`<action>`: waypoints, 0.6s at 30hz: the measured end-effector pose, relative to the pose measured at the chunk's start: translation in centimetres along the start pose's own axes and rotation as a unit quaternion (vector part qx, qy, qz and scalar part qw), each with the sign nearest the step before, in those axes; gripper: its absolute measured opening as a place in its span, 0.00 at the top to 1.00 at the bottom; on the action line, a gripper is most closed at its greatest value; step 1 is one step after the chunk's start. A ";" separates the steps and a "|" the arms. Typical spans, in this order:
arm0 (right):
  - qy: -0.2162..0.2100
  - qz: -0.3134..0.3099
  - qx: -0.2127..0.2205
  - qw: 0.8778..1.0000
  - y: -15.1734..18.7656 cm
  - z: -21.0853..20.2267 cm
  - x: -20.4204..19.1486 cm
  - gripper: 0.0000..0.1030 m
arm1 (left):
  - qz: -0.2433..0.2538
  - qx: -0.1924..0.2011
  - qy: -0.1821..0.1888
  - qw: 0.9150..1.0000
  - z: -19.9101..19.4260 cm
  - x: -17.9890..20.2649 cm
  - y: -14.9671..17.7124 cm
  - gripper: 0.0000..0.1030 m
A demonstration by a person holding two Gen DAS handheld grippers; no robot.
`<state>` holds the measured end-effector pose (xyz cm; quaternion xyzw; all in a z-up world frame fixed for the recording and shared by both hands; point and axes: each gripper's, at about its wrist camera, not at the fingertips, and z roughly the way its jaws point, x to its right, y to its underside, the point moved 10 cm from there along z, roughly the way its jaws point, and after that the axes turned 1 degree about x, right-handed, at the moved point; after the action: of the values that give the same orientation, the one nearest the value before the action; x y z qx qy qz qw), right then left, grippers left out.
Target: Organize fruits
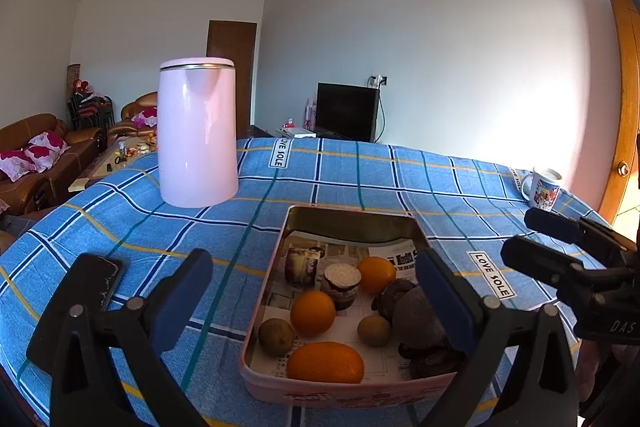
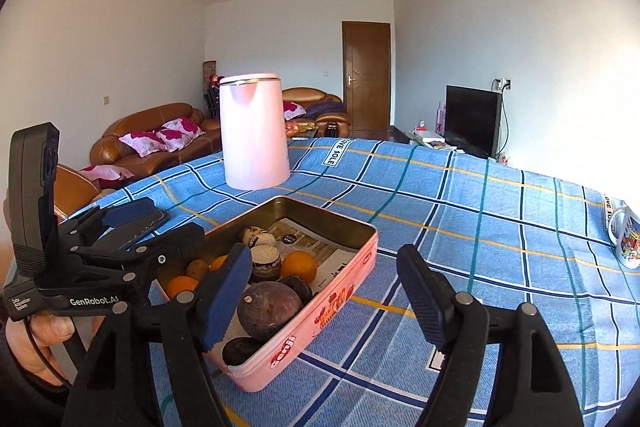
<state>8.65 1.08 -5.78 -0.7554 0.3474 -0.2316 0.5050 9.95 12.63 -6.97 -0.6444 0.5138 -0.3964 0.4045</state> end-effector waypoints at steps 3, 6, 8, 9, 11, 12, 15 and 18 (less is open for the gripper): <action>0.003 0.007 0.008 1.000 0.1 -0.7 0.5 0.25 | 0.010 0.010 -0.003 1.000 -0.4 0.8 -0.3 0.00; 0.010 0.014 0.015 1.000 0.3 -1.3 1.1 0.25 | 0.015 0.005 -0.007 1.000 -0.5 1.6 -0.3 0.00; 0.012 0.019 0.019 1.000 0.3 -1.8 1.5 0.25 | 0.014 0.003 -0.003 1.000 -0.6 1.9 -0.2 0.00; 0.014 0.021 0.021 0.999 0.3 -2.0 1.6 0.25 | 0.017 0.001 0.001 1.000 -0.7 2.2 -0.1 0.00; 0.017 0.022 0.025 0.999 0.3 -2.5 1.8 0.25 | 0.027 0.003 0.003 1.000 -0.8 2.6 0.0 0.00; 0.018 0.023 0.027 0.999 0.3 -2.7 1.9 0.25 | 0.030 0.004 0.002 1.000 -0.9 2.7 0.0 0.00; 0.021 0.025 0.033 0.999 0.3 -3.3 2.1 0.24 | 0.042 0.000 0.001 0.999 -1.0 3.1 0.1 0.00; 0.023 0.028 0.037 0.999 0.4 -3.5 2.3 0.24 | 0.044 0.004 0.005 0.999 -1.2 3.4 0.0 0.00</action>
<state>7.57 -2.89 -4.77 -0.7209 0.3711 -0.2475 0.5304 9.32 9.11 -6.24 -0.6177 0.5422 -0.3833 0.4213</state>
